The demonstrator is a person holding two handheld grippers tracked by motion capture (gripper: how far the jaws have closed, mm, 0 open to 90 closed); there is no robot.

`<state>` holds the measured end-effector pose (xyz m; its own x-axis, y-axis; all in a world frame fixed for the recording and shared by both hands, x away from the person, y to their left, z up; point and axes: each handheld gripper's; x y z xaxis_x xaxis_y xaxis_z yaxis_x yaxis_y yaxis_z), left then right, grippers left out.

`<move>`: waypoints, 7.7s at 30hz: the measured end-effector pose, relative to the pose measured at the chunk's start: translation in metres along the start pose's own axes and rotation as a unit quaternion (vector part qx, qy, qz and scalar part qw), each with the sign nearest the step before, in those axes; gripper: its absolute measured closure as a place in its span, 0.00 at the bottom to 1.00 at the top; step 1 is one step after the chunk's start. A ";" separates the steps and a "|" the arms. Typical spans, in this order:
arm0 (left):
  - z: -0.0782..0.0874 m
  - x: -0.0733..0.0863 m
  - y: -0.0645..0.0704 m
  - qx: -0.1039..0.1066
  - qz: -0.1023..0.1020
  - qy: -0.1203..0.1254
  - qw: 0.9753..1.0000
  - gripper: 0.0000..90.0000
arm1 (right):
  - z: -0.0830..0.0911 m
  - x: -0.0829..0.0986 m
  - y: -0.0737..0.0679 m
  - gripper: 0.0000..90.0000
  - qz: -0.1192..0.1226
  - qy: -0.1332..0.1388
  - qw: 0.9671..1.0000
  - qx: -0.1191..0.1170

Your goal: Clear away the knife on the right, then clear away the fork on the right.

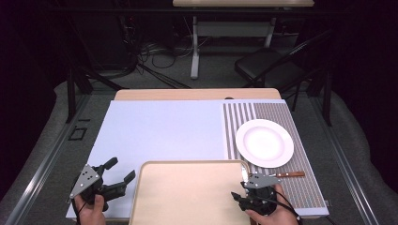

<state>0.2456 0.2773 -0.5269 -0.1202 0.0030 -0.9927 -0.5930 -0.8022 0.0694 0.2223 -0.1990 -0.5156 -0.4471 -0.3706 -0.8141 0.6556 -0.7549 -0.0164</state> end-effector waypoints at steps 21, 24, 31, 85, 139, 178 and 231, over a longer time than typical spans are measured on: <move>0.002 0.000 0.000 -0.005 0.006 0.002 1.000 0.17 | 0.023 0.012 0.035 0.43 -0.025 0.044 0.998 0.021; 0.002 0.000 0.000 -0.003 0.006 0.001 1.000 0.17 | 0.029 0.015 0.041 0.43 -0.031 0.050 0.998 0.031; 0.002 0.000 0.000 -0.003 0.006 0.001 1.000 0.17 | 0.042 0.024 0.058 0.30 -0.051 0.086 0.993 0.066; 0.005 0.000 -0.002 -0.011 -0.019 -0.007 1.000 0.17 | 0.058 0.037 0.094 0.00 0.006 0.086 0.992 0.097; 0.006 -0.001 0.002 -0.010 -0.023 -0.009 1.000 0.17 | 0.035 0.002 0.102 0.27 0.328 -0.114 0.935 0.065; 0.004 0.001 0.001 -0.007 -0.017 -0.014 1.000 0.17 | 0.024 0.007 0.119 0.57 0.395 -0.179 0.901 0.019; 0.004 0.001 0.000 -0.008 -0.015 -0.015 1.000 0.17 | -0.003 0.016 0.124 0.79 0.428 -0.257 0.866 -0.022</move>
<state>0.2425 0.2798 -0.5279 -0.1267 0.0457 -0.9909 -0.5841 -0.8108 0.0372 0.2982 -0.2968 -0.5319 0.0093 -0.9850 -0.1725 0.8981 -0.0676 0.4346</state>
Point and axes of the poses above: each handheld gripper's, and its own axes: z roughly backward along the jaws, x roughly out of its underside, y roughly to its right, and after that the axes turned 8 degrees about y, right-handed
